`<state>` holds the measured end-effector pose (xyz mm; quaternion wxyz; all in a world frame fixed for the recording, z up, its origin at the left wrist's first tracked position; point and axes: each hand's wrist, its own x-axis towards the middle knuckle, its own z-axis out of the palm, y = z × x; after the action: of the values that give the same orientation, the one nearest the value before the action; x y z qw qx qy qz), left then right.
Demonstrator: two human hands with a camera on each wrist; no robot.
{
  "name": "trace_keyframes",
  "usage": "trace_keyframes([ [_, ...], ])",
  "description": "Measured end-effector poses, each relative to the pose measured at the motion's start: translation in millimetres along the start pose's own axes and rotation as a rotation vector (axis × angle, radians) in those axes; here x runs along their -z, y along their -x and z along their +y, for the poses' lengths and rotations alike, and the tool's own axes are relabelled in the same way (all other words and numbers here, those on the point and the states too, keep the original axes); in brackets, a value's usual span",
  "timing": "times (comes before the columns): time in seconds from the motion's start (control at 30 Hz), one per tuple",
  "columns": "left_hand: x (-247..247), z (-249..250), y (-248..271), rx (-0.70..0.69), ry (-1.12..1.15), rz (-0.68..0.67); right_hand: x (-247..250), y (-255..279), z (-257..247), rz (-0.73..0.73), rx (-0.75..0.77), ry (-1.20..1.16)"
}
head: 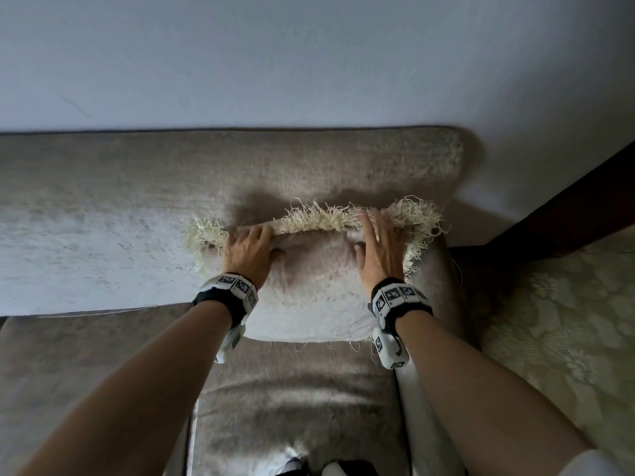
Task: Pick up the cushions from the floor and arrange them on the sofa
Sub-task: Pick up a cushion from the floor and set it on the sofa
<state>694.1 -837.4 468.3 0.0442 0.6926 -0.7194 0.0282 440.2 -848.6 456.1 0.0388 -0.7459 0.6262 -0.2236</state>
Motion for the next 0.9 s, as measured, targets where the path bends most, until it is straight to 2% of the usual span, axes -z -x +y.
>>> trace_keyframes([
  [0.1, 13.6, 3.6, -0.1, -0.024, -0.026, -0.105, 7.4, 6.7, -3.6, -0.07, 0.019, -0.041],
  [0.23, 30.8, 8.8, -2.0, -0.004, 0.002, -0.212, 17.6, 2.9, -5.8, -0.128, -0.026, 0.04],
  [0.4, 28.3, 8.7, -13.3, -0.017, 0.1, -0.22, 14.4, 2.4, 0.0, -0.213, -0.074, 0.047],
  [0.57, 19.8, 8.8, -14.0, -0.018, 0.099, -0.192, 11.9, 2.5, 4.6, -0.276, -0.051, 0.069],
  [0.67, 12.5, 5.6, -10.1, 0.025, 0.087, -0.125, 5.6, 10.7, 4.0, -0.28, -0.009, 0.069],
  [0.8, -0.8, 6.0, 9.2, 0.094, -0.033, 0.099, 0.0, 32.8, -7.5, -0.196, 0.182, 0.048],
  [0.87, -7.4, 20.0, 29.3, 0.017, -0.027, 0.191, -12.8, 43.9, -16.2, -0.228, 0.313, 0.114],
  [0.9, -13.2, 29.0, 41.5, -0.071, -0.004, 0.197, -20.2, 48.2, -21.1, -0.262, 0.354, 0.156],
])
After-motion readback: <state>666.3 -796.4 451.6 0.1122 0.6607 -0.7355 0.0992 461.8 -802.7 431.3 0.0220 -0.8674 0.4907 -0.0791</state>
